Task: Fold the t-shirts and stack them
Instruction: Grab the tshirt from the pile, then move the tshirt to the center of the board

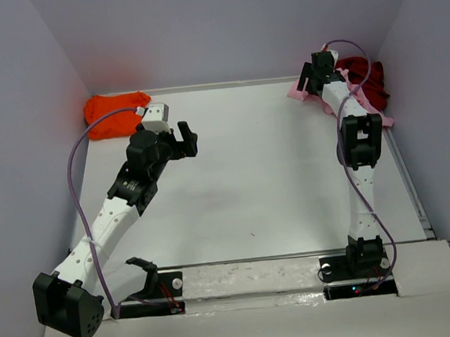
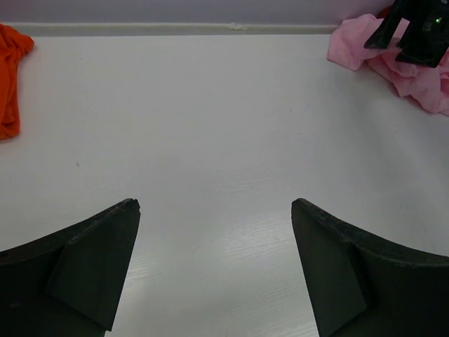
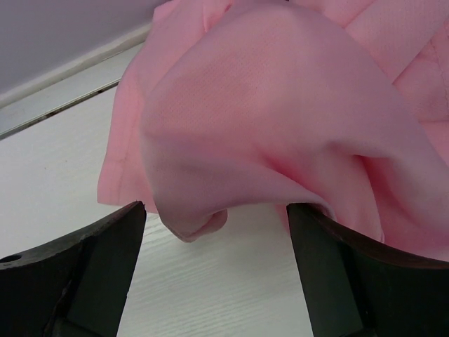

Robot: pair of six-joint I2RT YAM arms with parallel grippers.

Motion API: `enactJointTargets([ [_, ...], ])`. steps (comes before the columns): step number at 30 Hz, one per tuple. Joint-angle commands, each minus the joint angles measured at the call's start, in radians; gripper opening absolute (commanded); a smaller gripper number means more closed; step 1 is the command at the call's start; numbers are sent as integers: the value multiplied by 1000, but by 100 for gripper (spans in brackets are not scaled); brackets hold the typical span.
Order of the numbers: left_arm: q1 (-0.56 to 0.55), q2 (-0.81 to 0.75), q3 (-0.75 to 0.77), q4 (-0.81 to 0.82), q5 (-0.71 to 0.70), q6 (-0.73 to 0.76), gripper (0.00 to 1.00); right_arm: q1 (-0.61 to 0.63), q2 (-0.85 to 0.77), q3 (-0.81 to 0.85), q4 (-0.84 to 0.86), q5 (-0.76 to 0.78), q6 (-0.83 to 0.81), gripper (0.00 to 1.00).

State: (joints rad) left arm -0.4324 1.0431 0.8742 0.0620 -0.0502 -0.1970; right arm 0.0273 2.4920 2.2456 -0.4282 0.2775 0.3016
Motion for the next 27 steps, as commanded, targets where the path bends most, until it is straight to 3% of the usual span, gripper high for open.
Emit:
enactJointTargets([
  [1,-6,-9,37,32,18,4,99,-4,25,58,8,43,-19,86],
  [4,-5,-9,37,33,21,2,99,-4,39,62,9,46,-19,79],
  [6,-6,-9,37,33,21,4,99,-13,45,72,6,35,-21,65],
  [7,-5,-11,37,33,21,2,99,-13,47,74,6,34,-22,56],
  [8,-5,-12,37,33,21,2,99,-13,47,77,5,32,-22,35],
  [10,-5,-12,37,33,21,4,99,-23,44,68,5,31,-16,18],
  [11,-5,-12,37,33,19,4,99,-23,42,65,5,32,-16,2],
  [18,-5,-9,37,35,23,1,99,-32,-50,-21,3,-26,7,0],
  [27,-5,-6,42,38,46,-13,99,91,-429,-271,23,-78,-5,0],
])
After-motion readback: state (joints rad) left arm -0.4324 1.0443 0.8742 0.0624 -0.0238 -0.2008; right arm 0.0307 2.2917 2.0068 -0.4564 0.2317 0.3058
